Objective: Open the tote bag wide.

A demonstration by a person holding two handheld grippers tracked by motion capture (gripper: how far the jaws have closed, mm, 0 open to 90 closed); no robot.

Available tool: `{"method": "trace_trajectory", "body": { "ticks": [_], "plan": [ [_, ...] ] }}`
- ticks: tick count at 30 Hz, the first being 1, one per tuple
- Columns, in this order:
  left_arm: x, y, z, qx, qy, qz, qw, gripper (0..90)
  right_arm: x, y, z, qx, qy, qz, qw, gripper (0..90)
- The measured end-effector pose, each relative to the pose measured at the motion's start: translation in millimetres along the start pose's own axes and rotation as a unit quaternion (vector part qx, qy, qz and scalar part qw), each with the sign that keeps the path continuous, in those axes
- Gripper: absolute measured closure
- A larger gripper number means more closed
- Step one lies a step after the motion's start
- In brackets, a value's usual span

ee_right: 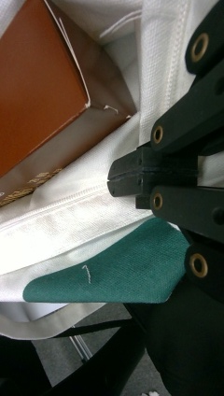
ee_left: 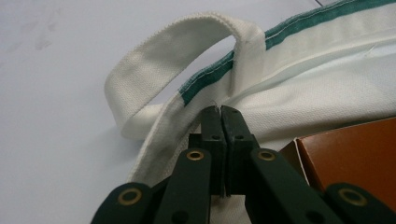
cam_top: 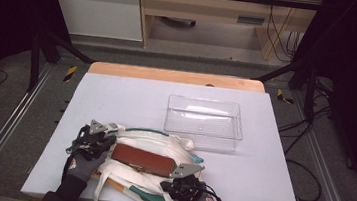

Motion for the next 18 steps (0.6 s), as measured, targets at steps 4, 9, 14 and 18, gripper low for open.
{"method": "trace_trajectory", "body": {
  "ticks": [4, 9, 14, 18],
  "plan": [
    [-10.3, -2.6, -4.3, -0.014, 0.026, -0.019, 0.9994, 82.9, -7.7, -8.5, -0.4, 0.007, -0.008, -0.015, 0.9998, 81.0],
    [-34.3, -5.0, -17.8, -0.002, 0.042, -0.044, 0.9982, 74.2, -25.8, -30.9, -3.6, 0.0, -0.003, -0.074, 0.9972, 71.0],
    [-56.1, -3.6, -33.3, 0.017, 0.049, -0.068, 0.9964, 67.1, -38.9, -53.7, -19.9, 0.01, 0.018, -0.127, 0.9917, 59.0],
    [-63.0, 5.3, -39.1, 0.026, 0.055, -0.074, 0.9954, 60.1, -45.0, -66.4, -32.4, 0.02, 0.035, -0.153, 0.9875, 53.1]
  ]
}}
Point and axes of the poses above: each handheld gripper's, and its own axes: x roughly forward along the jaws, y roughly out of its underside, z roughly to its left, the point moved 9 cm from there along x, roughly forward along the jaws, and after that the axes turned 14 degrees about y, right-handed, at the moved point
